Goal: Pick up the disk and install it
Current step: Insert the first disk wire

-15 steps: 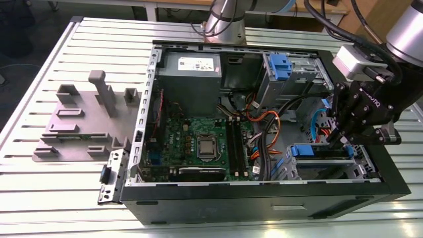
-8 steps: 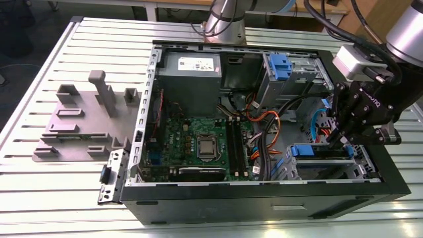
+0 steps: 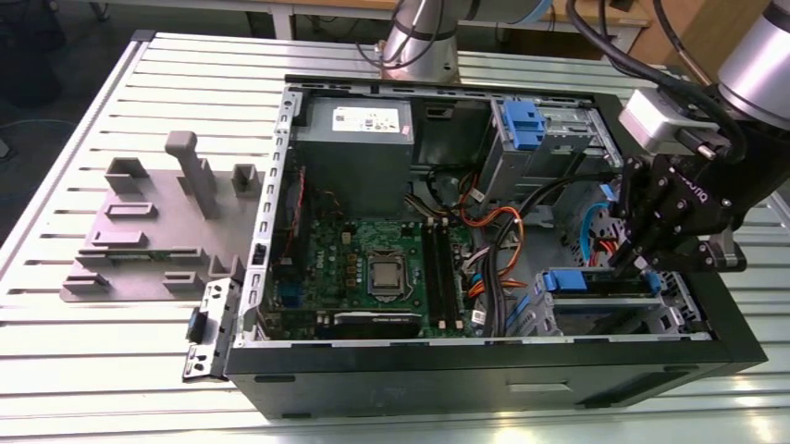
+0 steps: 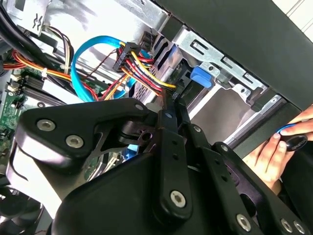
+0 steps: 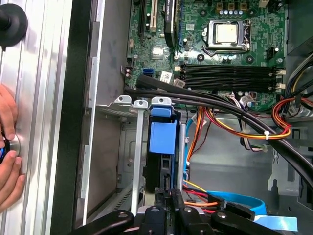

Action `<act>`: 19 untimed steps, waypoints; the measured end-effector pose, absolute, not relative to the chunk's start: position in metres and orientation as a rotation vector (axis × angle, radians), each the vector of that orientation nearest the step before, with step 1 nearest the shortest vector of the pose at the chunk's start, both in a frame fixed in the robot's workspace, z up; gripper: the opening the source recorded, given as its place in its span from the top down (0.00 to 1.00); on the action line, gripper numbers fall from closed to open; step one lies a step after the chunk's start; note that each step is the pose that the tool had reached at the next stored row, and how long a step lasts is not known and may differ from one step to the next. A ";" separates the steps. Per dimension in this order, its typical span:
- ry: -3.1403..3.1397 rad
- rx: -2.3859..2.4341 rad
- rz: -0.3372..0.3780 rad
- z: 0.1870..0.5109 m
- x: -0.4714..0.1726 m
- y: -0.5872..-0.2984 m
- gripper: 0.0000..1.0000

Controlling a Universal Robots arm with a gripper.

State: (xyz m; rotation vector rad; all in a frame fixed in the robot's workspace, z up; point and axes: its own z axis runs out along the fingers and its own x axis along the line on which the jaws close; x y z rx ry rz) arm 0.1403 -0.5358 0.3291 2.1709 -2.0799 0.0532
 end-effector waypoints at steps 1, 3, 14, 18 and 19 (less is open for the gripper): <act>-2.080 2.171 0.053 0.329 0.140 -0.536 0.84; -2.080 2.171 0.053 0.327 0.140 -0.536 0.84; -2.081 2.172 0.051 0.326 0.140 -0.536 0.82; -2.080 2.171 0.052 0.332 0.140 -0.536 0.76; -2.080 2.171 0.052 0.334 0.140 -0.536 0.76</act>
